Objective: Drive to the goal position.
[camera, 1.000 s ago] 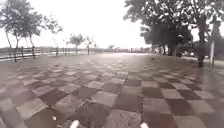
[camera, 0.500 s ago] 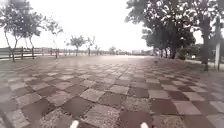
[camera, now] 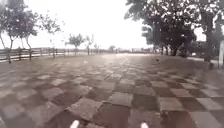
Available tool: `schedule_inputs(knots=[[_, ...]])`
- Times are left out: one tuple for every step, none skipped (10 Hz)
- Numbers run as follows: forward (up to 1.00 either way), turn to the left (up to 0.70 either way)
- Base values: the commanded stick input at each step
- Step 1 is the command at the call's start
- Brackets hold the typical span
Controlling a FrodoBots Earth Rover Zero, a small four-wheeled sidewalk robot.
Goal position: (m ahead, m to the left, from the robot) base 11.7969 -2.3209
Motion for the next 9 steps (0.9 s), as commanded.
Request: schedule_inputs(knots=[[0.7, 0.0], [0.7, 0.0], [0.7, 0.0], [0.7, 0.0], [0.7, 0.0], [0.7, 0.0], [0.7, 0.0], [0.7, 0.0], [0.7, 0.0]])
